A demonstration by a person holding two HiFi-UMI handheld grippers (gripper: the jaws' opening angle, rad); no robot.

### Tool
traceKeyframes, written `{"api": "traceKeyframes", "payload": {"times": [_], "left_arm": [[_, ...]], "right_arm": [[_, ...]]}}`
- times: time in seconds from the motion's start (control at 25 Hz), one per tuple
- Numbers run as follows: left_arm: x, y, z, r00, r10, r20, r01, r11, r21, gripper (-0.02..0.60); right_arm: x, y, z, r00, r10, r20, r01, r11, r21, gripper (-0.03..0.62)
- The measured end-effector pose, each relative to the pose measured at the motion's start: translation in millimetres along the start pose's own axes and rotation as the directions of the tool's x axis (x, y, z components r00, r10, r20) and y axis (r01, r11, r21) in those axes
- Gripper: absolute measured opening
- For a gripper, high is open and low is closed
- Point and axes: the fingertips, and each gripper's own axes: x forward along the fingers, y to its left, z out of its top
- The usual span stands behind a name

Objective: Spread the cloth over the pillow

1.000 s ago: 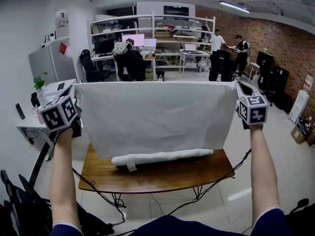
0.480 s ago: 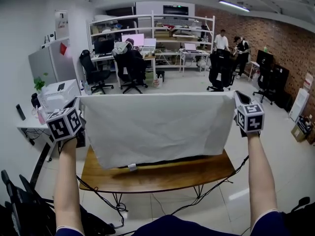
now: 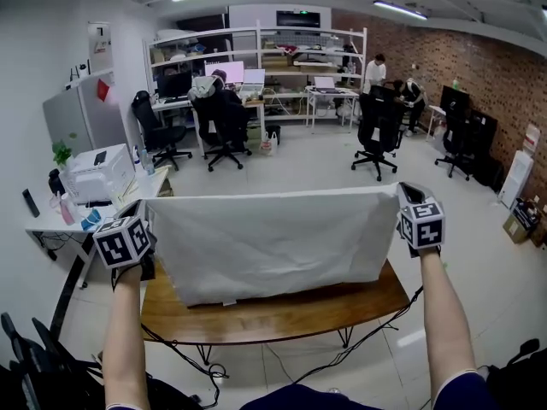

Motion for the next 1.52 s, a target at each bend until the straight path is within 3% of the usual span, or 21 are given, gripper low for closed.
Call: {"api": "traceKeyframes", "payload": {"times": [0.8,1.52], "left_arm": [[82,12,-17,0.998,0.007,-0.070,-0.005,1.000,0.028,0.014],[199,5,-37,0.969,0.185,-0.166,-0.183,0.983,0.032,0.014]], "right_arm": [[87,14,-7,0.999,0.015,-0.046,-0.016,1.000,-0.010,0.012],[258,26,-55,0.978,0.195,-0.073,-0.194,0.981,0.013,0.008]]}}
